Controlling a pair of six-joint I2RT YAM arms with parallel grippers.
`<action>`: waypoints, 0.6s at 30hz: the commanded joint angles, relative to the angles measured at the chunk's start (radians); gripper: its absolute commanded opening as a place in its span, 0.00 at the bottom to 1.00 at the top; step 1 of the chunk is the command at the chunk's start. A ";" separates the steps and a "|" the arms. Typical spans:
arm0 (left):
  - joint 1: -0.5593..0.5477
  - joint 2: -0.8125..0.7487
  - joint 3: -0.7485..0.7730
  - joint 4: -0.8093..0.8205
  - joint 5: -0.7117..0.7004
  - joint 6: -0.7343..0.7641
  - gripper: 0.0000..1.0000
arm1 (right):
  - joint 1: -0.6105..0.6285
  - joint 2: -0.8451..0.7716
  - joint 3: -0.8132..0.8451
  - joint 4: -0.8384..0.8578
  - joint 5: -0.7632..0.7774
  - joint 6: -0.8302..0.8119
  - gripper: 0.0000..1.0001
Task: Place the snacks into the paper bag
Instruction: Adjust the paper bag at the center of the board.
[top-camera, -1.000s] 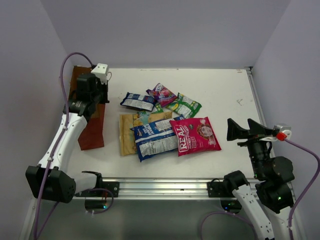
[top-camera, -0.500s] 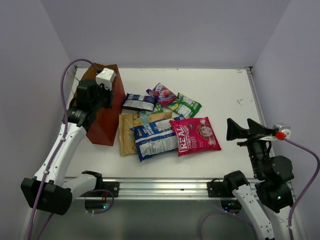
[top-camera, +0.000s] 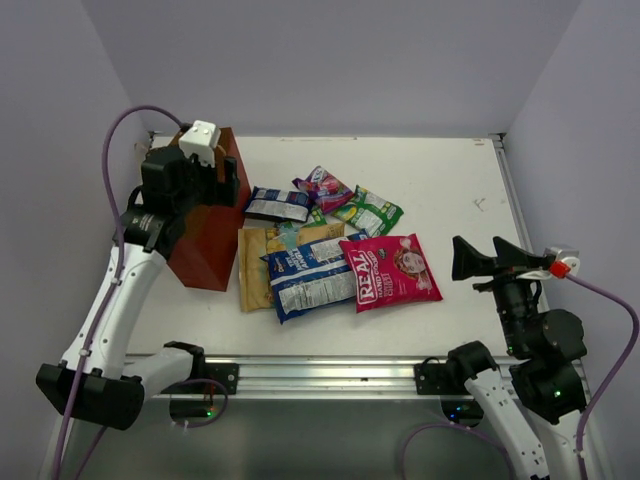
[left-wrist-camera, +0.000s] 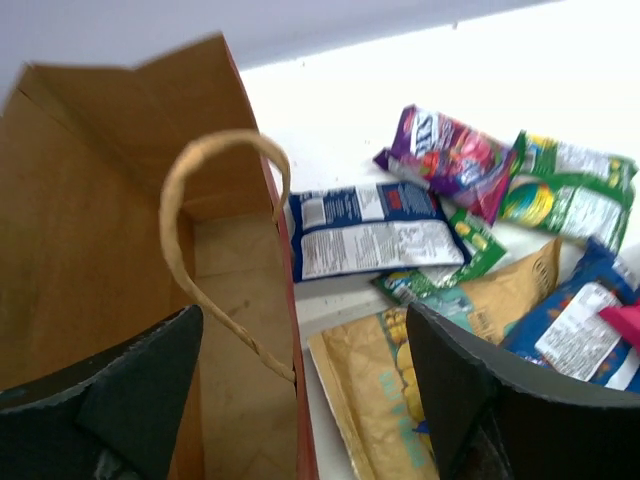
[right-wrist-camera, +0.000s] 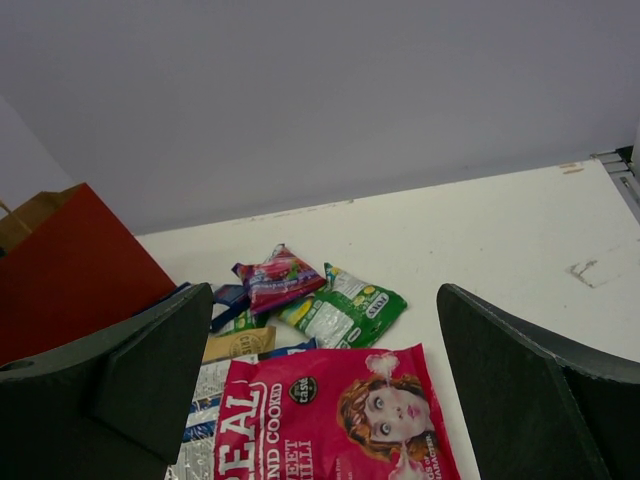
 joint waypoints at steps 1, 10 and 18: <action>-0.005 -0.060 0.115 -0.019 -0.026 -0.065 0.88 | 0.004 0.024 0.002 0.015 -0.017 0.011 0.99; -0.004 -0.132 0.215 -0.089 -0.223 -0.161 1.00 | 0.004 0.026 0.005 0.014 -0.022 0.008 0.99; 0.005 -0.083 0.199 -0.209 -0.337 -0.192 0.98 | 0.004 0.018 0.005 0.015 -0.034 0.008 0.98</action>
